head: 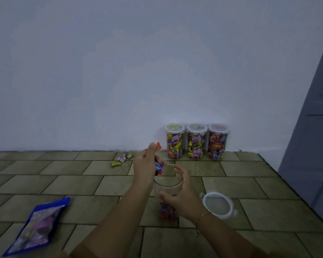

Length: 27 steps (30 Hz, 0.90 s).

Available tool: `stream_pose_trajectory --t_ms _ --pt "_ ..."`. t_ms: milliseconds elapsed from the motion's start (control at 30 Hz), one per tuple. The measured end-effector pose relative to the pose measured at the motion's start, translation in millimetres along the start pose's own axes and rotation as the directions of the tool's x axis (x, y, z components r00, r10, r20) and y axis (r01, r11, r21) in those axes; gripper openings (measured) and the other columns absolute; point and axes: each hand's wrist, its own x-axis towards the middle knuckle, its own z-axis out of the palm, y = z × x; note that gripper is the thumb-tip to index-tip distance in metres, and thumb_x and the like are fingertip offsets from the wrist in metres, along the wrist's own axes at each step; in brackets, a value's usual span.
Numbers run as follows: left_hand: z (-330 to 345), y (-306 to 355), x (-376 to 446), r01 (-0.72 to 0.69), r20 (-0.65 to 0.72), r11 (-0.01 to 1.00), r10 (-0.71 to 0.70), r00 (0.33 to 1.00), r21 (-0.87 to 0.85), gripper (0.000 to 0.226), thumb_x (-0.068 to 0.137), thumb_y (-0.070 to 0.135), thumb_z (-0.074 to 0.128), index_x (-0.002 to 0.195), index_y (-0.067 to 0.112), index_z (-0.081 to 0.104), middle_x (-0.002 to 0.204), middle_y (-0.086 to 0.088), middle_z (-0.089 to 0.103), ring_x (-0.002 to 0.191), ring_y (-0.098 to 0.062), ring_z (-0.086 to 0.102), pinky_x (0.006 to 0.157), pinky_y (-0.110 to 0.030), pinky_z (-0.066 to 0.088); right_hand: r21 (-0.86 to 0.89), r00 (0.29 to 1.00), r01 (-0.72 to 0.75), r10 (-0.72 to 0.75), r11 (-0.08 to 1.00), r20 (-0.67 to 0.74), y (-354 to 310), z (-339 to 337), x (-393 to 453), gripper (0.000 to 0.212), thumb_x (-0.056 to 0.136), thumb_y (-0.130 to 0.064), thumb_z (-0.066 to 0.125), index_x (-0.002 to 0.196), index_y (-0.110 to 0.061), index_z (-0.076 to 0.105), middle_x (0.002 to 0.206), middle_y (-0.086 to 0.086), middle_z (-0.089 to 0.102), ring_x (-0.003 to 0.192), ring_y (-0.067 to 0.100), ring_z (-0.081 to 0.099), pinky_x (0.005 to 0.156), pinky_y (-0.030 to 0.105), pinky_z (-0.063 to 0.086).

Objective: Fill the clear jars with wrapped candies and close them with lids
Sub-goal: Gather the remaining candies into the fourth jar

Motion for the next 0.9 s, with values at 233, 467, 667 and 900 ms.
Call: stream_pose_trajectory --t_ms 233,467,667,900 --pt "0 -15 -8 -0.022 0.049 0.993 0.016 0.999 0.117 0.036 0.093 0.039 0.053 0.068 0.015 0.065 0.065 -0.004 0.069 0.074 -0.021 0.065 0.075 -0.036 0.05 -0.022 1.0 0.015 -0.016 1.0 -0.011 -4 -1 -3 0.087 0.065 -0.032 0.081 0.136 -0.03 0.029 0.134 -0.009 0.038 0.126 0.004 0.035 0.102 0.018 0.028" --pt "-3 -19 -8 -0.008 0.057 0.979 -0.003 0.998 0.203 0.025 0.087 0.031 0.055 0.069 0.013 0.055 0.064 -0.003 0.044 0.062 -0.015 0.04 0.057 -0.028 0.032 0.018 1.0 0.006 -0.006 1.0 -0.027 -5 3 -4 0.087 0.054 -0.051 0.072 0.128 -0.041 0.026 0.135 -0.009 0.04 0.128 0.004 0.036 0.1 0.016 0.03" --pt "-6 -24 -11 0.021 0.089 0.992 -0.032 0.996 0.127 0.02 0.086 0.011 0.058 0.075 0.016 0.074 0.076 0.006 0.07 0.073 -0.008 0.062 0.064 -0.016 0.048 0.039 0.995 0.028 -0.024 0.999 -0.095 1 9 1 0.082 0.055 -0.05 0.071 0.121 -0.059 0.024 0.135 -0.007 0.043 0.125 0.012 0.045 0.103 0.038 0.043" --pt "-24 -27 4 0.012 0.083 0.988 -0.025 0.996 0.156 0.017 0.089 0.016 0.057 0.084 0.021 0.073 0.087 0.012 0.07 0.084 0.001 0.061 0.069 -0.015 0.045 0.146 0.993 0.027 -0.009 0.989 -0.118 6 27 7 0.106 0.065 -0.025 0.082 0.138 -0.043 0.008 0.142 -0.009 0.037 0.132 0.004 0.035 0.111 0.03 0.034"
